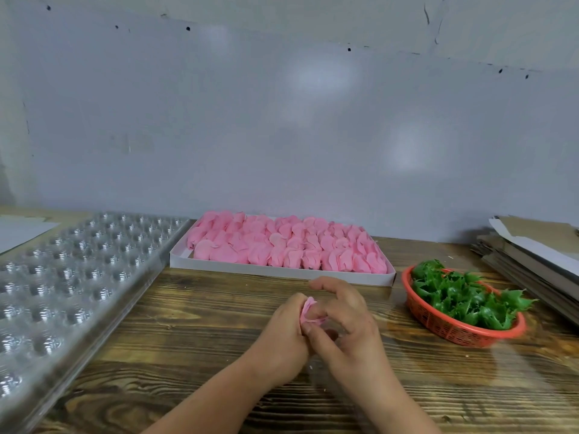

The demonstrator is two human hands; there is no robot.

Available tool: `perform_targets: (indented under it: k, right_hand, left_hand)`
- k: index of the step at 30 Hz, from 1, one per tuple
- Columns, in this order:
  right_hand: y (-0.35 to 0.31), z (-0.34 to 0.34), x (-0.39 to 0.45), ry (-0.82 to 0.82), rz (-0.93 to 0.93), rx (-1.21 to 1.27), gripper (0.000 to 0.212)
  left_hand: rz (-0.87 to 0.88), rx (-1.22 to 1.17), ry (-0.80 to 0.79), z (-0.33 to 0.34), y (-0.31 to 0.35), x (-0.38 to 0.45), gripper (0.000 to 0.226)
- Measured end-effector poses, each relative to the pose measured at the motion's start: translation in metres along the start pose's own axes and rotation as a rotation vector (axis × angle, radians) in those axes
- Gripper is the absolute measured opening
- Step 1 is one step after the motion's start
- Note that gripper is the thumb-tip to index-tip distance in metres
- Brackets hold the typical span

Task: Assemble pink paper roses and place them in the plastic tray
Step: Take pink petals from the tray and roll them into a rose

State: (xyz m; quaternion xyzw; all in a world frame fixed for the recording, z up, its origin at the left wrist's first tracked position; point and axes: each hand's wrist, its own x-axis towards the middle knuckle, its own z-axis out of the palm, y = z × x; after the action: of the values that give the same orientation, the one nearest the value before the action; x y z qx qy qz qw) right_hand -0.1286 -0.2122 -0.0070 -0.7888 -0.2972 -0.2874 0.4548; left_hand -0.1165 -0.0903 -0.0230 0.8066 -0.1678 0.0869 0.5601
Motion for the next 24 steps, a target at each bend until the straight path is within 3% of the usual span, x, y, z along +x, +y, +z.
perform_targets:
  k: [5,10,18,24]
  right_hand:
    - [-0.004,0.002,0.001,0.021,-0.108,-0.074,0.017]
    - [-0.005,-0.011,0.003,-0.056,0.165,0.240,0.038]
    - [-0.002,-0.014,0.005,-0.058,0.194,0.227,0.043]
    - [0.003,-0.017,0.007,-0.025,0.284,0.376,0.015]
  left_hand:
    - [-0.003,-0.059,-0.004,0.000,0.002,-0.001,0.013]
    - [-0.052,-0.230,-0.085,-0.002,0.004,-0.002,0.016]
    - [-0.035,-0.340,-0.127,-0.002,0.002,-0.001,0.020]
    - [-0.026,-0.358,-0.159,-0.002,0.005,-0.003,0.021]
